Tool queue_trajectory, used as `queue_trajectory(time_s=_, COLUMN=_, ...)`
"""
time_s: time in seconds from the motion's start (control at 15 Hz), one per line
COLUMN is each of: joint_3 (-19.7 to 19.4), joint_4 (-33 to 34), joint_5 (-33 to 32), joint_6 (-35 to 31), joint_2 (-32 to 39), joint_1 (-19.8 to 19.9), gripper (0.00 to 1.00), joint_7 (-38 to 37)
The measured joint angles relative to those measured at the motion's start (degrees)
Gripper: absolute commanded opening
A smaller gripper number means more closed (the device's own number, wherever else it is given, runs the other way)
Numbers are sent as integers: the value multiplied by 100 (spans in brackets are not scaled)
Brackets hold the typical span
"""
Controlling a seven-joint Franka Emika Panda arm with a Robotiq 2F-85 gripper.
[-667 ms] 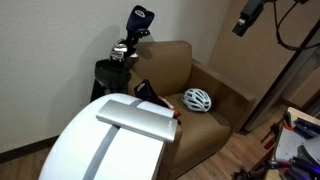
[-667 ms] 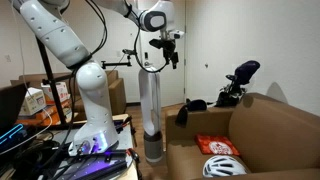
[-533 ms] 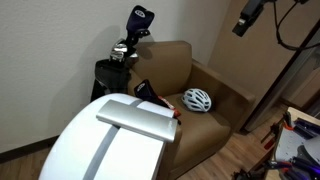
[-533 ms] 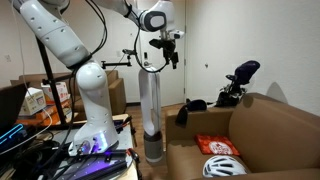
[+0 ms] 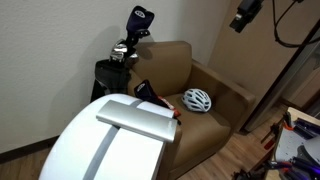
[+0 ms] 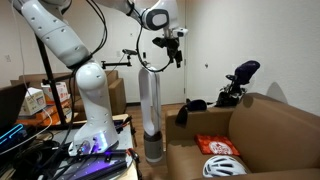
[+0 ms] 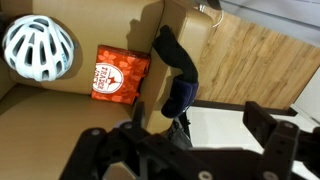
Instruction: Move the helmet from the seat of the brown chair to the right arm rest
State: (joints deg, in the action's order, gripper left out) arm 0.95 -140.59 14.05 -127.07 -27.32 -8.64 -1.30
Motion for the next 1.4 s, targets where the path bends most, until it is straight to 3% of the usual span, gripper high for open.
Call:
queue_trajectory(time_s=0.27, joint_3=-572, joint_4=31, joint_5=47, joint_6=-609, joint_2=858, joint_1=264, gripper=100, joint_7=329)
queue_trajectory(time_s=0.47, joint_3=-766, joint_4=40, joint_5=59, joint_6=-1090, joint_2=1804, joint_1=446, gripper=100, joint_7=447)
queue_trajectory(time_s=0.73, joint_3=-787, joint_4=233, joint_5=192, joint_6=-1230, joint_2=2964, joint_1=664, gripper=100, joint_7=448)
queue_trajectory(time_s=1.13, joint_3=-723, joint_4=418, joint_5=233, joint_6=-1267, joint_2=3159, joint_1=732, gripper=100, joint_7=438)
queue_trajectory(time_s=1.4, joint_3=-716, joint_4=937, joint_5=285, joint_6=-1387, joint_2=4038, joint_1=1024, gripper=100, joint_7=438)
